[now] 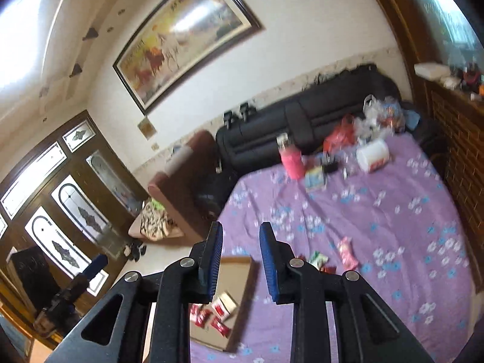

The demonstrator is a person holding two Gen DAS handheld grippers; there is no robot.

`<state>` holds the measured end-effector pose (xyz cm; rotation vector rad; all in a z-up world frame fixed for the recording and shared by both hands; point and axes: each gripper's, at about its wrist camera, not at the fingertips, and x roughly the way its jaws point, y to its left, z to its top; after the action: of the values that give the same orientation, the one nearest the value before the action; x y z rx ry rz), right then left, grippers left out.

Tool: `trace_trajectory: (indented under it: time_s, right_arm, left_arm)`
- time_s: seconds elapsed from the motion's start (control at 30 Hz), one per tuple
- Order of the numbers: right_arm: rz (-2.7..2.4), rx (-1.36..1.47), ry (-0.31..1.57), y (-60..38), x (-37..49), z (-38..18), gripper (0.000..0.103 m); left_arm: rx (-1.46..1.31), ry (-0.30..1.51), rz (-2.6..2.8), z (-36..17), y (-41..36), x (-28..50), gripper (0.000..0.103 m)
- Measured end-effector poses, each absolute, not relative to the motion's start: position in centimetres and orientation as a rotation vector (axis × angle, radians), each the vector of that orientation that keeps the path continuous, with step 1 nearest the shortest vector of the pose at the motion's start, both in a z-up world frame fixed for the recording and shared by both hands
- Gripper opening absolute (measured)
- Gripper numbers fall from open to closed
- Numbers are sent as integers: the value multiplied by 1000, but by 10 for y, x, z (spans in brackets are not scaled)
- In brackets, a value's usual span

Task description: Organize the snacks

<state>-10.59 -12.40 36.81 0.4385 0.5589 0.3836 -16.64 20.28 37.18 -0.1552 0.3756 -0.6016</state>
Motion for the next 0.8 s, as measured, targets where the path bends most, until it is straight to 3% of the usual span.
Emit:
trace_trajectory:
  time_s: [0.27,0.37,0.47,0.57,0.8]
  right_arm:
    - [277,383,455,-119,-133,495,27]
    - [219,340,408,-108,-149,538,28]
    - [144,278,382,-89,-161,564,39]
    - [94,224,360,-70,-164,565,54]
    - [106,192,517,-30,-111,509,56]
  left_arm:
    - [-166,397,-550,424,232,-175,82]
    - [-205,404,-538,441,252,-178,90]
    - [-221,371,-499,447,275,-185,97]
    - [-214,337,-478,430,291,-194,103]
    - [-292,462,-556,354,322,-185,103]
